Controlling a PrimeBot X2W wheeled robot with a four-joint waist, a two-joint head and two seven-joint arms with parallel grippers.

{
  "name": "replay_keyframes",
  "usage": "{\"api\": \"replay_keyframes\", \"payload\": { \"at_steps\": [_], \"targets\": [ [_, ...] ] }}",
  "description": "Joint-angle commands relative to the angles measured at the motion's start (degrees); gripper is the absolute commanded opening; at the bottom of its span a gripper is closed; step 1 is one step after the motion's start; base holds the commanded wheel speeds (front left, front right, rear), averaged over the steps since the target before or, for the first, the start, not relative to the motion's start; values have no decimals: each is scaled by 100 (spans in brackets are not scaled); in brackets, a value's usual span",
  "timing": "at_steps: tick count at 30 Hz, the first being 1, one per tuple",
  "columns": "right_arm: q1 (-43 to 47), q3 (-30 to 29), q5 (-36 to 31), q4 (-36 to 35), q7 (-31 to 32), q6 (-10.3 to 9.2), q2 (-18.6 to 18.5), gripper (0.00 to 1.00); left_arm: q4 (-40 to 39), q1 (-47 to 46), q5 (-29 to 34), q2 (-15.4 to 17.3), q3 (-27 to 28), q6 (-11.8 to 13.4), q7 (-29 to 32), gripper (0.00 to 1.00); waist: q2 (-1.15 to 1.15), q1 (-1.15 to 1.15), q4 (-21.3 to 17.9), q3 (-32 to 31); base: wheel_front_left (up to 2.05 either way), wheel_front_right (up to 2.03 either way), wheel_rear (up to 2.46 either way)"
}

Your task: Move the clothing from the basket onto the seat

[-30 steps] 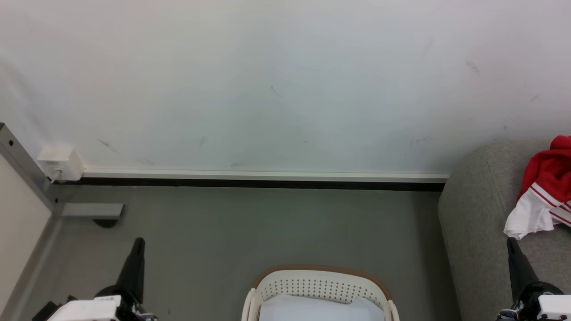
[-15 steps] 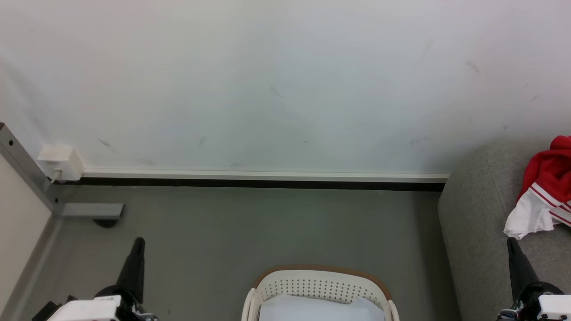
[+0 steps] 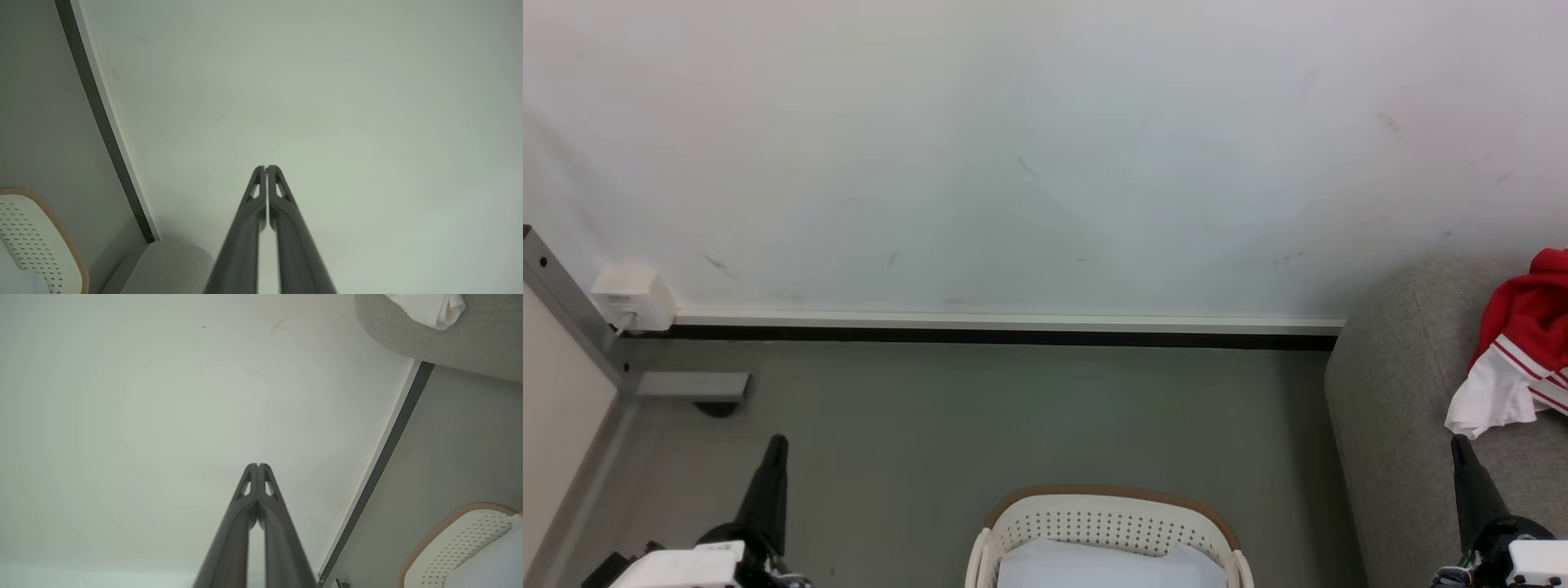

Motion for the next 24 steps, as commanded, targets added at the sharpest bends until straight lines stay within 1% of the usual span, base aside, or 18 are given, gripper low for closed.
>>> {"api": "replay_keyframes", "payload": {
  "at_steps": [1, 24],
  "targets": [
    [-68, -27, -12, -21, 6, -14, 4, 0, -14, -43, -74, 12, 14, -25, 24, 0, 0, 0, 0, 0, 0, 0, 0],
    [-69, -33, -22, -20, 14, -14, 9, 0, -15, -43, -74, 12, 13, -25, 23, 0, 0, 0, 0, 0, 0, 0, 0]
  ]
}}
